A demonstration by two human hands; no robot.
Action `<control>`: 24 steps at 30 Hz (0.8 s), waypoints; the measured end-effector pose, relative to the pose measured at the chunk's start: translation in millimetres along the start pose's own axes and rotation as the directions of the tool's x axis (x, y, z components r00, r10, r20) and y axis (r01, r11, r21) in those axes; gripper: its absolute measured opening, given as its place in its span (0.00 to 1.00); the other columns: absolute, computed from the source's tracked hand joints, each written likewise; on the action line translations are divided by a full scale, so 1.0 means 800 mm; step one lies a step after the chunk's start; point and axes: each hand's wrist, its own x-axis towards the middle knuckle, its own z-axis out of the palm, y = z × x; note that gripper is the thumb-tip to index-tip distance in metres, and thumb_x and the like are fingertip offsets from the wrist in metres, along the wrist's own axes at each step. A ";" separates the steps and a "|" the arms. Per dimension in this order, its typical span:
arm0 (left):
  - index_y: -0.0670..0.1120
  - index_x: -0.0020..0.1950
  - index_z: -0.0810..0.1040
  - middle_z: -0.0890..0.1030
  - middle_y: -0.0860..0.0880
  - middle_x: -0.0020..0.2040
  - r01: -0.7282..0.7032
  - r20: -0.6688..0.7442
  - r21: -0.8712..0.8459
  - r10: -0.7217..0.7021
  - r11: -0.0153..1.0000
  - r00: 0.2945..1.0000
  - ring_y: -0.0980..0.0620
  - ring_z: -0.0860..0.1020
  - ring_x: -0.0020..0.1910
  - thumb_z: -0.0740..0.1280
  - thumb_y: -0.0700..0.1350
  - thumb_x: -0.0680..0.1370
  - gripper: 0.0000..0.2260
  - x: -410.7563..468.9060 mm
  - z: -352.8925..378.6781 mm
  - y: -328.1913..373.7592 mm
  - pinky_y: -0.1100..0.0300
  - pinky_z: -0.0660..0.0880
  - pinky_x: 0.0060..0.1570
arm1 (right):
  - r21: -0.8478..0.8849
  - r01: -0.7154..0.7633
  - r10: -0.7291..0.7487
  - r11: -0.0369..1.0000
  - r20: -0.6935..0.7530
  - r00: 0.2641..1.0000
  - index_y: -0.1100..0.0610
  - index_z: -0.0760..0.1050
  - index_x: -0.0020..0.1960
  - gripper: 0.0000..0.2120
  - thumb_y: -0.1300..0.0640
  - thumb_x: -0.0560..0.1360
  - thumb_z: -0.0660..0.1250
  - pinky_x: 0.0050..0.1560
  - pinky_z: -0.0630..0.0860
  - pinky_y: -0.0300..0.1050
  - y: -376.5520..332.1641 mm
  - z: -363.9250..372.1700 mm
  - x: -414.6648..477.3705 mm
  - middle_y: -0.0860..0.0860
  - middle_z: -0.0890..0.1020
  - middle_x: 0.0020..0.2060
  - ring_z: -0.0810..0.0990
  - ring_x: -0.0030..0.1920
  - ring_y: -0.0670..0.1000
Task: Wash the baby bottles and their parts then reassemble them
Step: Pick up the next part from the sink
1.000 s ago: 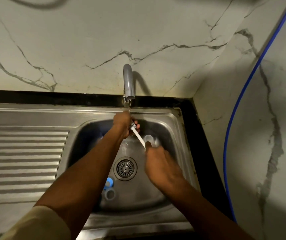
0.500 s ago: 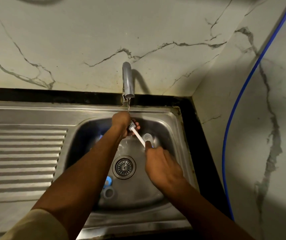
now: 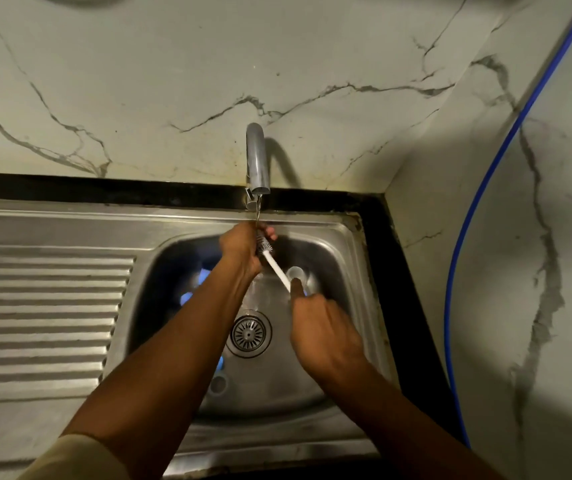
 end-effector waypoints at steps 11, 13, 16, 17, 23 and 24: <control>0.44 0.50 0.80 0.84 0.47 0.48 0.113 0.373 -0.095 -0.069 0.989 0.925 0.49 0.82 0.52 0.61 0.43 0.83 0.09 -0.029 -0.030 0.024 0.43 0.74 0.65 | 0.834 -0.540 -0.137 -0.114 0.525 0.840 0.57 0.77 0.64 0.14 0.53 0.82 0.61 0.17 0.58 0.34 0.044 -0.033 0.010 0.49 0.70 0.29 0.63 0.20 0.41; 0.43 0.47 0.78 0.82 0.46 0.43 0.079 0.270 -0.079 -0.055 0.994 0.961 0.49 0.82 0.46 0.61 0.40 0.83 0.08 -0.028 -0.019 0.021 0.50 0.82 0.52 | 0.760 -0.289 0.065 0.582 0.310 0.948 0.57 0.75 0.67 0.14 0.54 0.84 0.60 0.26 0.67 0.40 0.030 -0.032 0.003 0.53 0.77 0.34 0.74 0.27 0.49; 0.40 0.43 0.76 0.77 0.44 0.37 0.013 0.053 -0.094 -0.008 0.995 0.999 0.49 0.77 0.37 0.59 0.35 0.82 0.10 -0.023 -0.003 0.013 0.55 0.79 0.37 | -0.006 -0.026 0.026 1.000 -0.029 0.999 0.51 0.59 0.77 0.22 0.57 0.84 0.54 0.46 0.75 0.51 0.019 -0.011 -0.002 0.56 0.80 0.54 0.82 0.51 0.57; 0.39 0.43 0.76 0.76 0.44 0.37 -0.006 0.025 -0.113 0.009 0.994 1.000 0.49 0.76 0.36 0.59 0.35 0.82 0.10 -0.026 0.000 0.013 0.55 0.78 0.38 | -0.010 -0.002 0.001 1.000 -0.076 0.997 0.50 0.58 0.77 0.23 0.58 0.83 0.54 0.48 0.76 0.51 0.017 -0.006 -0.004 0.56 0.80 0.54 0.82 0.52 0.57; 0.38 0.61 0.78 0.82 0.42 0.58 0.219 0.423 -0.203 -0.116 0.954 0.899 0.45 0.82 0.56 0.60 0.46 0.84 0.14 -0.035 -0.039 0.011 0.43 0.75 0.65 | 0.901 -0.417 -0.031 0.123 0.423 0.906 0.55 0.79 0.60 0.10 0.54 0.82 0.64 0.20 0.61 0.35 0.031 -0.021 0.003 0.50 0.71 0.29 0.64 0.21 0.44; 0.37 0.61 0.79 0.81 0.42 0.60 0.231 0.458 -0.208 -0.114 0.950 0.881 0.45 0.82 0.58 0.59 0.46 0.84 0.15 -0.034 -0.043 0.010 0.41 0.73 0.66 | 0.881 -0.474 -0.077 -0.005 0.472 0.878 0.56 0.79 0.62 0.12 0.53 0.81 0.64 0.19 0.59 0.34 0.034 -0.024 0.002 0.49 0.70 0.29 0.62 0.21 0.42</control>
